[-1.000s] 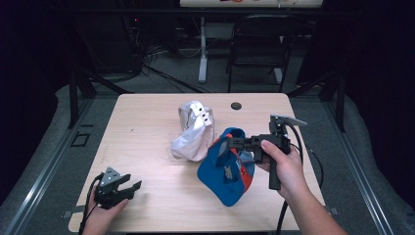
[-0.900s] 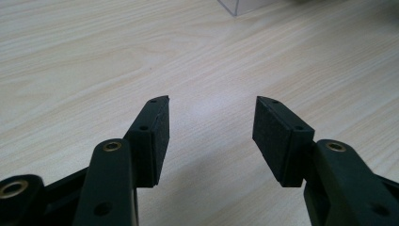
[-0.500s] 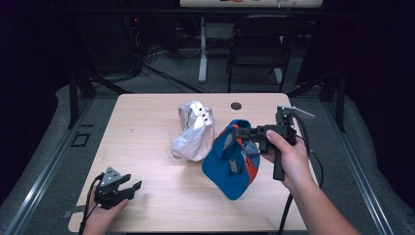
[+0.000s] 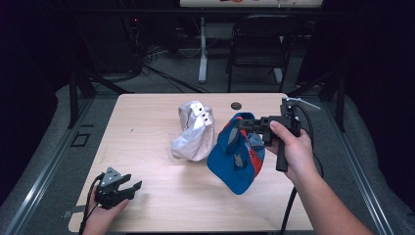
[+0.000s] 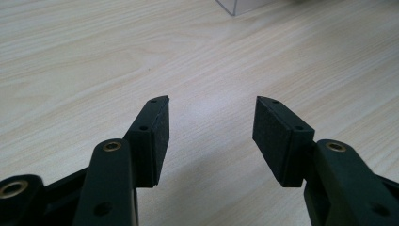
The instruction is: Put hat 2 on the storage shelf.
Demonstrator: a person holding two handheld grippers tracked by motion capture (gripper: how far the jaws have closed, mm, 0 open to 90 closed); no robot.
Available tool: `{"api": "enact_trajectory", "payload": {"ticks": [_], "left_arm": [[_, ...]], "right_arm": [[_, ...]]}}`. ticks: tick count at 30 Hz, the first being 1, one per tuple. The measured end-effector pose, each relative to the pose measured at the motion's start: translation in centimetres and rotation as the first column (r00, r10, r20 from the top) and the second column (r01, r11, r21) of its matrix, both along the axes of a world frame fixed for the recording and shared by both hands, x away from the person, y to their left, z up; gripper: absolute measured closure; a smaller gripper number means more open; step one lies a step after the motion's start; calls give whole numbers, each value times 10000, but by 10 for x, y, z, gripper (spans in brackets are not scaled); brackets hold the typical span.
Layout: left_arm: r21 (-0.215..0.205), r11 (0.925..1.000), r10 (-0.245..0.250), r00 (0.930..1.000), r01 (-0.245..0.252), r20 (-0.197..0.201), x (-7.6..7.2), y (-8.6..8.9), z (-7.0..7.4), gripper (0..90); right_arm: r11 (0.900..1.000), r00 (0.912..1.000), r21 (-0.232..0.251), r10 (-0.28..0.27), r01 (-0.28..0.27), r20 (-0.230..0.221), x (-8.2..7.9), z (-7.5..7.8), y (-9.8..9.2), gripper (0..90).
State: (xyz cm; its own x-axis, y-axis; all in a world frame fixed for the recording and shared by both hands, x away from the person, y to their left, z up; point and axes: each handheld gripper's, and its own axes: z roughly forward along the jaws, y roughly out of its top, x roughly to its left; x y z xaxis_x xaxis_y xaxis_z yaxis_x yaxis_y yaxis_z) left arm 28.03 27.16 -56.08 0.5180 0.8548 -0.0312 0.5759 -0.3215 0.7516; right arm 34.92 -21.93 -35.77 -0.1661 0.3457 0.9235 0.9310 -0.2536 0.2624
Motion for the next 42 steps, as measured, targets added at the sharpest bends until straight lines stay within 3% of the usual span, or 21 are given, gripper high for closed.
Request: {"api": "enact_trajectory", "payload": {"ticks": [13, 21, 33, 37, 42], "left_arm": [[48, 10000, -87, 10000, 87, -31, 0, -2, -1, 467], [60, 9999, -140, 9999, 140, -90, 0, -4, -1, 467], [57, 9997, -237, 9997, 237, -91, 0, -5, -1, 467], [106, 9992, -386, 9992, 387, -98, 1, -8, -1, 467], [101, 9991, -411, 9991, 412, -90, 1, -8, -1, 467]], "right_arm": [[9963, 9967, -312, -791, 797, 207, 9, 22, -20, 795], [9856, 9859, -322, -1647, 1657, 303, 23, 33, -31, 795], [9727, 9723, -226, -2300, 2311, 424, 39, 45, -28, 795], [9639, 9628, -154, -2648, 2659, 531, 49, 51, -20, 795], [9597, 9589, -269, -2780, 2798, 562, 57, 54, -13, 795]]}}
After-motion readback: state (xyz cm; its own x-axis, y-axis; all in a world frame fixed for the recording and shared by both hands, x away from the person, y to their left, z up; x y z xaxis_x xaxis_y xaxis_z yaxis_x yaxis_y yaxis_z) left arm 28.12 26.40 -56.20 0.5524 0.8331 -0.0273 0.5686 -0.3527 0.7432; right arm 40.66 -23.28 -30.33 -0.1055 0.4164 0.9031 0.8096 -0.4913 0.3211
